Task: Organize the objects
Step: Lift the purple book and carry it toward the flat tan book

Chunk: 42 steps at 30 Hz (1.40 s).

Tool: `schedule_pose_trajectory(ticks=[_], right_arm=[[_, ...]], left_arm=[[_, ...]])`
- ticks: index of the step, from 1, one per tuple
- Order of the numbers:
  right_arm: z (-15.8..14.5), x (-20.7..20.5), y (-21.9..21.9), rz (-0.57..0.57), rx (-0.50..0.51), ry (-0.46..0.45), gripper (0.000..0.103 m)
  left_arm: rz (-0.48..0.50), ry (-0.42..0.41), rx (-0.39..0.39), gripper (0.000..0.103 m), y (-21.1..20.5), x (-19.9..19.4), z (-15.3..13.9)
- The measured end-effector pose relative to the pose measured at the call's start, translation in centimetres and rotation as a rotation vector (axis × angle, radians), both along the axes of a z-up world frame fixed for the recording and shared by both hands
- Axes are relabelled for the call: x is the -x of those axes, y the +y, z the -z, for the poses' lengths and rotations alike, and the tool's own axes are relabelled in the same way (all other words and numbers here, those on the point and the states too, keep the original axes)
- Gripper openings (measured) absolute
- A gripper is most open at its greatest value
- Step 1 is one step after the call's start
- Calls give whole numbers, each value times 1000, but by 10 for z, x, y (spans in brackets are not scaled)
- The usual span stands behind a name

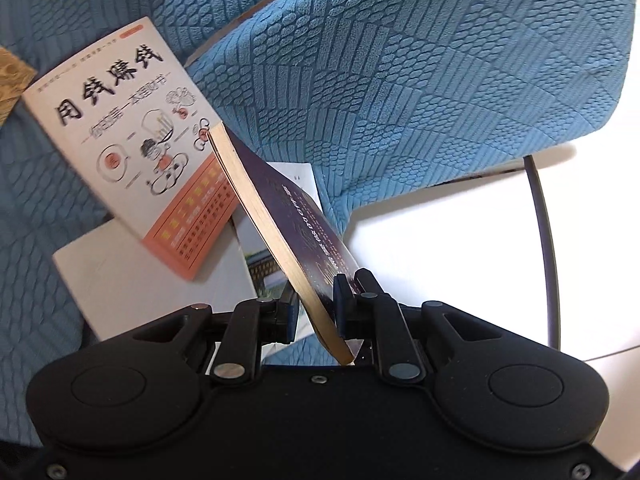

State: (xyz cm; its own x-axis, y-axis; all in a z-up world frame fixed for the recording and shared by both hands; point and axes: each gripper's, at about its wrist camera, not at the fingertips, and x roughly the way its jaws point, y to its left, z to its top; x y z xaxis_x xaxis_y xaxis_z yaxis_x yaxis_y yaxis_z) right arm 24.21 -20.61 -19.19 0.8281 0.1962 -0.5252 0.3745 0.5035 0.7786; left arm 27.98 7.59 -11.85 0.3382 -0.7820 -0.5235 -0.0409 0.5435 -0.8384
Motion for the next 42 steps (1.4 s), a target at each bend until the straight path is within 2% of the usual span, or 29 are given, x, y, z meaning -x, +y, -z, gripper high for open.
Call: schedule_pose_trajectory(ticks=[10,20,28,42], right_arm=[[-19,26,27,-50,15,13,25],[-54,49,56,-112,57,6,25],[-80,62,79,-150,70,12,25],[-130,40,136,-264,87,-57,25]], left_arm=[[-20,-5,-3,17,34,40,-18],[-52,-28,17,18,71,84,-43],[-58,-38,19,18,99,103,-68],[-154,-126,41,18,173,114,-116]])
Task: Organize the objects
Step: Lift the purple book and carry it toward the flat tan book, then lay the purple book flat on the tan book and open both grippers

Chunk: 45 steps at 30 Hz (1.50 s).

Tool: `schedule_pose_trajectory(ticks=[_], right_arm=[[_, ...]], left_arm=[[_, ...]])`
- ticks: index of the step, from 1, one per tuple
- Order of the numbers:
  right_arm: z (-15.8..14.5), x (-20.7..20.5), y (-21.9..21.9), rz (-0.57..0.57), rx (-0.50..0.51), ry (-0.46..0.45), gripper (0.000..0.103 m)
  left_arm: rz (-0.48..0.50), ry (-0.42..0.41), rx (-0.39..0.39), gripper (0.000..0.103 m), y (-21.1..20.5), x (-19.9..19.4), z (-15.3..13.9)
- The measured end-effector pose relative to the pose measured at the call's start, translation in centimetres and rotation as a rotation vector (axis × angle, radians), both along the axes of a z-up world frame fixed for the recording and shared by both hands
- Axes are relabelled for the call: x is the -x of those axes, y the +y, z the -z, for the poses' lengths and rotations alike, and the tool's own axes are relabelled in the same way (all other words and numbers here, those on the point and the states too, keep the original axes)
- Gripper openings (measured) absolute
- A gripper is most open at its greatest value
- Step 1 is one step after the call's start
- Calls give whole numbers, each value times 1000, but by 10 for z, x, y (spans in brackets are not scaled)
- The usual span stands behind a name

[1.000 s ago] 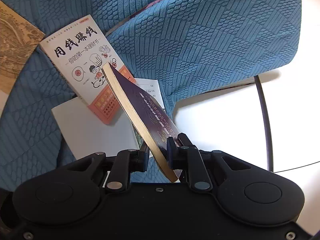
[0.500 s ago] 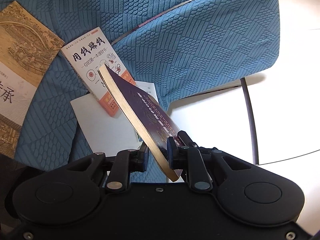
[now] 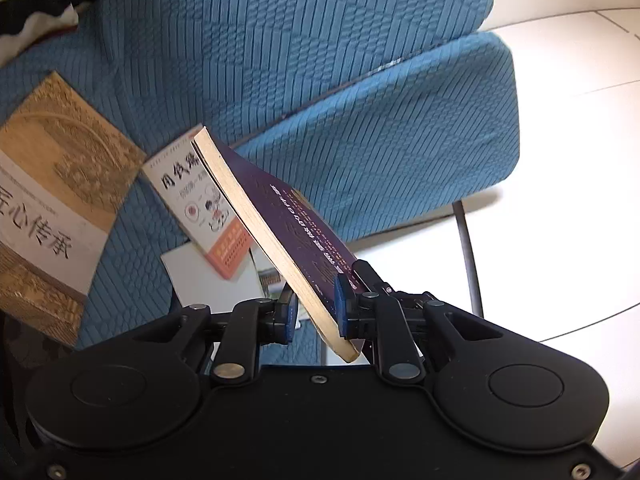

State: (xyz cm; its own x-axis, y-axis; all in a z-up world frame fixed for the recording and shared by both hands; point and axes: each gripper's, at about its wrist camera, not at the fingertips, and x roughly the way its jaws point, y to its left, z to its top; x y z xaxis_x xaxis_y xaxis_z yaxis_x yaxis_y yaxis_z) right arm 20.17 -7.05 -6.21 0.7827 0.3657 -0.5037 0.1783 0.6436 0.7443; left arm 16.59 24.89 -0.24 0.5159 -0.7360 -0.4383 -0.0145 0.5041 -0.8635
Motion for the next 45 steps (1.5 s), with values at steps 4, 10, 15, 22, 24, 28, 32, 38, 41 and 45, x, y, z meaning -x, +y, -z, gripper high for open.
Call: schedule_pose_trajectory(ticks=[4,10,15,22,24,28,32,38,41,45], right_arm=[[-10,-11,21,-45,-4,-25,25],[-16,-29,59,-136,-8,-35,25],[-9,-45,89,-232,-3,-46,25],[20,-67,117,-377,21,-64,25],[31,-74,124,-413,16,-59,25],[51,-86,131,-473,-6,-41,25],[71,-95,131,-529,-28,-33,25],[95,-108,129,-588,-15,11,25],[103,-112,126,-604,2,17,25],[115,-117,121,-608,20,44,25]], left_arm=[[-38,-26,-7,18,26,2,-11],[-117,-40,-16,19,67,12,-14],[-185,-40,-11,19,93,23,-1],[-270,-36,-4,21,112,39,41],[-290,-32,4,21,116,43,53],[-312,-26,4,22,118,47,71],[-307,-9,11,22,116,48,88],[-292,32,-14,25,105,45,111],[-281,53,-17,27,99,44,120],[-268,78,-35,28,93,43,131]])
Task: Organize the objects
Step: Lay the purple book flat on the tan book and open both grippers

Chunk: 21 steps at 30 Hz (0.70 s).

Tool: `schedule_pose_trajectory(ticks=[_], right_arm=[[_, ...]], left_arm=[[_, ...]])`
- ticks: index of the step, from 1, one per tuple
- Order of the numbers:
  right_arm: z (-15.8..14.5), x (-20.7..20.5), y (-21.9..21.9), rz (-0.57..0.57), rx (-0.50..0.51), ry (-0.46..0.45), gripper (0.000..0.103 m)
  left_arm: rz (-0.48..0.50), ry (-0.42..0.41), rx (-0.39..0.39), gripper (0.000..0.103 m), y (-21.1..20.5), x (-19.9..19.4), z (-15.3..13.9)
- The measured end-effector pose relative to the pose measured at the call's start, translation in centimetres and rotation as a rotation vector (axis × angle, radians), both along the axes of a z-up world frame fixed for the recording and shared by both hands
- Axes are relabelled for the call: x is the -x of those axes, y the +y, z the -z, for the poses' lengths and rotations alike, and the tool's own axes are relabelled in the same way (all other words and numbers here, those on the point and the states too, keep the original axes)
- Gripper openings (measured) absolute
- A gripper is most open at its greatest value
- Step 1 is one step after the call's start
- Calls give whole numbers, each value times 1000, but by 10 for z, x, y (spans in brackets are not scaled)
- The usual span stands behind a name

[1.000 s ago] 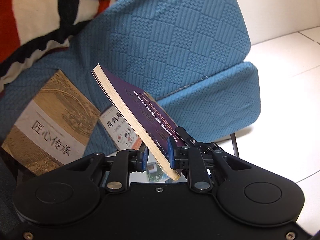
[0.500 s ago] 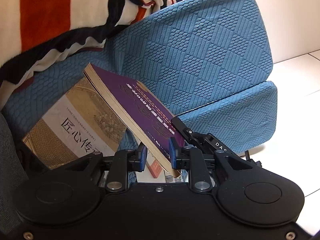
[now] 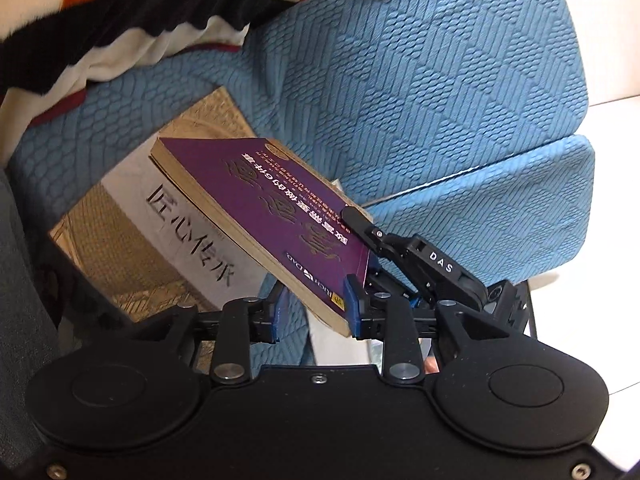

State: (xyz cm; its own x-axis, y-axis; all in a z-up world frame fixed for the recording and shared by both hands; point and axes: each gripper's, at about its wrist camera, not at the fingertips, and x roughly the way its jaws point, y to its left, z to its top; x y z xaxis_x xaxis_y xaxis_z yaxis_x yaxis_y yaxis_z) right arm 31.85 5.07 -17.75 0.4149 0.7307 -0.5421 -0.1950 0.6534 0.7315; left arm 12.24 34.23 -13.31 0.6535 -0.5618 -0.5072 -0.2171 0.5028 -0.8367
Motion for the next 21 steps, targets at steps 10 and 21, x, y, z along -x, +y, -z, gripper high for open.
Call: schedule_pose_trajectory(ticks=[10,21], right_arm=[[31,-5,-10,47,98,39,25],[40,-2,-10,107,340,97,34]], left_arm=[[59,31,-67,21,-24,-4,16],[102,30,-181,34,-21,-18,10]])
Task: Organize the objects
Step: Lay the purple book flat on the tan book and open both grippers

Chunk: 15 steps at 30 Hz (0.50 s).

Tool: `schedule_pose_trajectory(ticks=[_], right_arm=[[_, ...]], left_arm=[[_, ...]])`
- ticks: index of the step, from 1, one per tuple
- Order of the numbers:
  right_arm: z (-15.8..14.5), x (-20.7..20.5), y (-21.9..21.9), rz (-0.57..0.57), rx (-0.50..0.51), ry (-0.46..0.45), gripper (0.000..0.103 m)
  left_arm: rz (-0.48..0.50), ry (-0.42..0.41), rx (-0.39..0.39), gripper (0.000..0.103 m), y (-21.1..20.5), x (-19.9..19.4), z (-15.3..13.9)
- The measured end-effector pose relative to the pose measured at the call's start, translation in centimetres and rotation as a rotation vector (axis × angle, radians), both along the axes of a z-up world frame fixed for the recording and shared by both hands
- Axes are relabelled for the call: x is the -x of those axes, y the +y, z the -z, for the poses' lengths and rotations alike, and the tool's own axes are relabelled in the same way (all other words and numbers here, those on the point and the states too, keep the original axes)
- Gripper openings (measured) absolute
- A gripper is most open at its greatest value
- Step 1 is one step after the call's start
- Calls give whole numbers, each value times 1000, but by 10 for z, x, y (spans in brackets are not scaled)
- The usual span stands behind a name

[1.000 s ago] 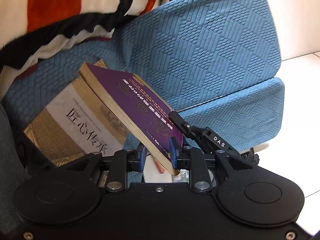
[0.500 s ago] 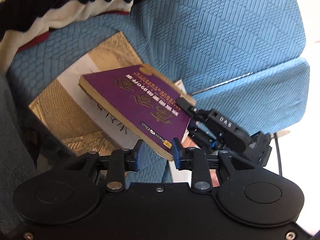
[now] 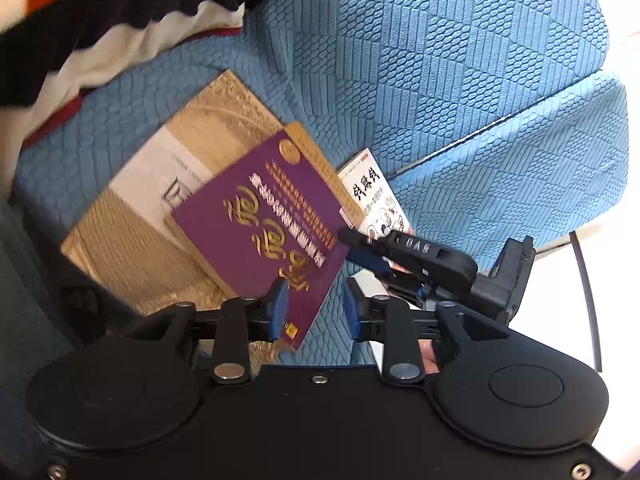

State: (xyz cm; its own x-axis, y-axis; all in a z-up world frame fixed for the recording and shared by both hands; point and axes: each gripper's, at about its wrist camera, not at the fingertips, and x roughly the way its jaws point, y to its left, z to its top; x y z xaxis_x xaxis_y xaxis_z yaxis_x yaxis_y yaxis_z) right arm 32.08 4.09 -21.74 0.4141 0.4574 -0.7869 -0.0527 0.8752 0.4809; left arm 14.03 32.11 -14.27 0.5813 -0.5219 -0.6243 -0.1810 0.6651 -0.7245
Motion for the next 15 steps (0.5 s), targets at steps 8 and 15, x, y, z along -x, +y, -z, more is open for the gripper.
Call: schedule_pose_trajectory(ticks=[8,15], right_arm=[[-25,33,-3,47,82,-78,68],[-21,68,22,45,129,-115,67]], left_arm=[[21,-23,-221,58,9,-43,-7],[86,24,-353,60,1,-83,14]])
